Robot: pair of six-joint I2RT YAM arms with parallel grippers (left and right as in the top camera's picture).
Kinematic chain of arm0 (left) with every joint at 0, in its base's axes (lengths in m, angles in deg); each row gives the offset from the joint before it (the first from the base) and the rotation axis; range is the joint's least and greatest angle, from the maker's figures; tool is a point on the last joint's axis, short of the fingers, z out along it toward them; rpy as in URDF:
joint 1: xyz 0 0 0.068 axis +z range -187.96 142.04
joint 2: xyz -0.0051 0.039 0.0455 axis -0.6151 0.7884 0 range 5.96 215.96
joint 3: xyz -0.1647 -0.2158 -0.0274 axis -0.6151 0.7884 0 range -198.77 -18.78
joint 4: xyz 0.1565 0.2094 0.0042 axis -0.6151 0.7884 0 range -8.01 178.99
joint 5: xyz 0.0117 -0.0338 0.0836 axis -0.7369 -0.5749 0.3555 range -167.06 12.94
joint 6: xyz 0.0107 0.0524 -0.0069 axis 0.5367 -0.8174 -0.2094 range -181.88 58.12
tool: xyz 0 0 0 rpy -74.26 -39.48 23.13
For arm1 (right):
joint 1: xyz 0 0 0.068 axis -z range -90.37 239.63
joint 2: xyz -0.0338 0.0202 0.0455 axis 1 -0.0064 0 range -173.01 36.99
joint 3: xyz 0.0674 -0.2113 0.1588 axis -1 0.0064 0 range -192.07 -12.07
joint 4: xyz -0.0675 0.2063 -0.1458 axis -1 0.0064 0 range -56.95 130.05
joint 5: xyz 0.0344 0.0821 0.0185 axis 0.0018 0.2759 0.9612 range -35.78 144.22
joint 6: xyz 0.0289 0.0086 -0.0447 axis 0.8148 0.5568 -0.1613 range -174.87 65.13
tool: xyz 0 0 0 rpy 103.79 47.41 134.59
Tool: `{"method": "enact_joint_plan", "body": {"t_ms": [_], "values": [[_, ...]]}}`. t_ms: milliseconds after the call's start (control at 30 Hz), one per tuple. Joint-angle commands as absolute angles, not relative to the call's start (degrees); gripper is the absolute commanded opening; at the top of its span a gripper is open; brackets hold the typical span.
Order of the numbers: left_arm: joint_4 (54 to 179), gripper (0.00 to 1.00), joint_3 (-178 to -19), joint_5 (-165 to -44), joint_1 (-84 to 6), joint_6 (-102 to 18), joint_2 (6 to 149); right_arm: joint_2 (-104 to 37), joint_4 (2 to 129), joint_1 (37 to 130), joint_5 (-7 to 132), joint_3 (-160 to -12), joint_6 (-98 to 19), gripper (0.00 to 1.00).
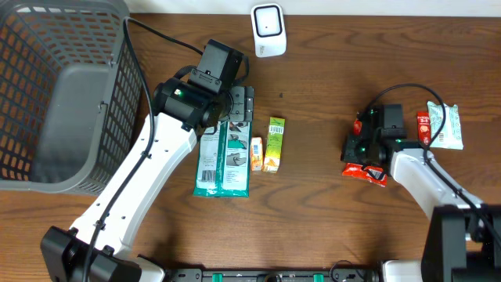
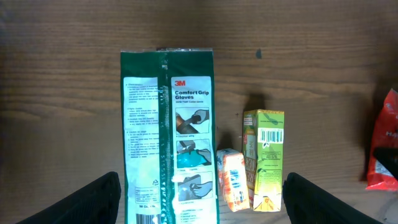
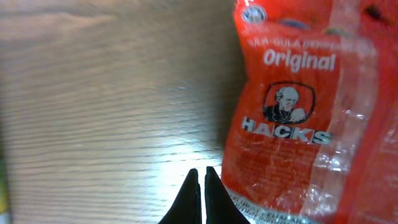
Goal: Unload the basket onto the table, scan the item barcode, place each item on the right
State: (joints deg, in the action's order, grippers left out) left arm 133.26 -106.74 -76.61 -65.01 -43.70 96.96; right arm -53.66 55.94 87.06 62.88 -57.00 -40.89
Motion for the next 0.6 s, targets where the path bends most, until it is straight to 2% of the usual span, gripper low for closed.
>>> {"method": "enact_joint_plan", "body": {"t_ms": [0, 233, 567], "values": [[133.6, 0.84, -107.0, -75.3, -64.9, -44.0, 96.9, -57.0, 56.7, 86.7, 56.6, -57.2, -41.7, 0.01], [133.6, 0.84, -107.0, -75.3, -64.9, -44.0, 96.9, -57.0, 58.1, 90.0, 43.9, -57.5, -41.7, 0.01], [133.6, 0.84, -107.0, -75.3, -64.9, -44.0, 96.9, -57.0, 52.2, 97.2, 39.2, -57.5, -41.8, 0.01]]}}
